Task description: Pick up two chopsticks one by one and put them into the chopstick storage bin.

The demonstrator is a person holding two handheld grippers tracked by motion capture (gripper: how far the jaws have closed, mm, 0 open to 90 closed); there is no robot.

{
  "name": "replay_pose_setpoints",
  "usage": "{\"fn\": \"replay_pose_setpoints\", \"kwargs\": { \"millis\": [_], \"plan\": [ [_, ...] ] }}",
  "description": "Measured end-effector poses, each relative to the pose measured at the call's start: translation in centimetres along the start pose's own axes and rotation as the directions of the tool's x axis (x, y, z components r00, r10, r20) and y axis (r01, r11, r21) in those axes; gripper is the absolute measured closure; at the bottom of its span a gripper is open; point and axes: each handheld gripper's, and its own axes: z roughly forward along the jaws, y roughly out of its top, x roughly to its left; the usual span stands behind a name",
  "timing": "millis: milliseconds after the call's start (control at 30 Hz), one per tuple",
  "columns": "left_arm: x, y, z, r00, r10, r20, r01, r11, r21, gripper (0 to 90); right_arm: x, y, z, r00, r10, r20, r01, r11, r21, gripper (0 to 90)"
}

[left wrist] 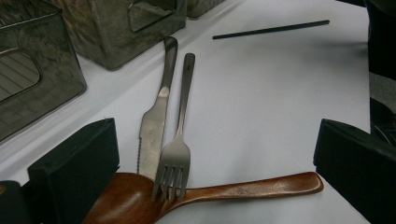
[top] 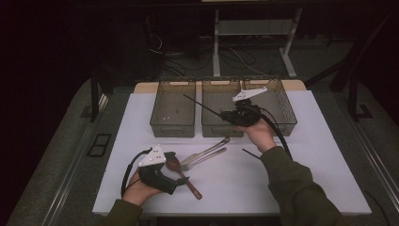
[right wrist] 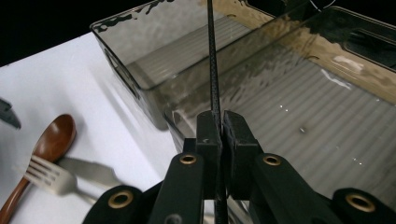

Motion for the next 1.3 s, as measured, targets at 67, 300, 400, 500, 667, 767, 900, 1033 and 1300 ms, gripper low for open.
{"fn": "replay_pose_setpoints", "kwargs": {
  "millis": [67, 300, 400, 500, 667, 767, 900, 1033, 1300],
  "plan": [
    [0.0, 0.0, 0.0, 1.0, 0.0, 0.002, 0.0, 1.0, 0.001, 0.0, 0.3, 0.7, 0.8, 1.0, 0.006, -0.002, -0.006, 1.0, 0.012, 84.7],
    [0.0, 0.1, 0.0, 1.0, -0.003, 0.006, 0.003, 1.0, -0.004, 0.0, 0.8, 2.8, 4.1, 0.9999, 0.006, 0.014, -0.007, 0.999, 0.054, 84.7],
    [0.0, 0.1, 0.0, 1.0, -0.001, 0.009, 0.002, 1.0, -0.002, 0.0, 0.8, 3.6, 5.5, 0.9996, 0.019, 0.02, -0.02, 0.997, 0.073, 84.7],
    [0.0, 0.0, 0.0, 1.0, 0.002, 0.003, -0.002, 1.0, 0.008, 0.0, 0.9, 4.2, 6.8, 0.9993, 0.03, 0.021, -0.031, 0.996, 0.083, 84.6],
    [0.0, 0.0, 0.1, 1.0, 0.007, 0.006, -0.007, 0.9999, 0.008, 0.0, 0.9, 5.3, 8.7, 0.9986, 0.04, 0.034, -0.043, 0.993, 0.105, 84.6],
    [0.0, 0.1, 0.1, 0.9999, 0.01, 0.009, -0.01, 0.9999, 0.007, 0.0, 1.0, 5.8, 9.7, 0.9982, 0.045, 0.039, -0.05, 0.992, 0.119, 84.6],
    [-0.1, 0.1, 0.2, 0.9999, 0.005, 0.012, -0.005, 1.0, 0.006, 0.0, 1.2, 6.5, 10.8, 0.9976, 0.049, 0.048, -0.055, 0.99, 0.128, 84.5],
    [-0.1, 0.1, 0.2, 0.9999, 0.003, 0.015, -0.003, 1.0, 0.007, 0.0, 1.4, 6.9, 11.6, 0.9974, 0.053, 0.049, -0.06, 0.989, 0.135, 84.4],
    [-0.1, 0.1, 0.2, 0.9999, 0.005, 0.016, -0.005, 1.0, 0.008, 0.0, 2.3, 7.3, 12.8, 0.9982, 0.045, 0.041, -0.05, 0.988, 0.148, 83.6]
  ]
}}
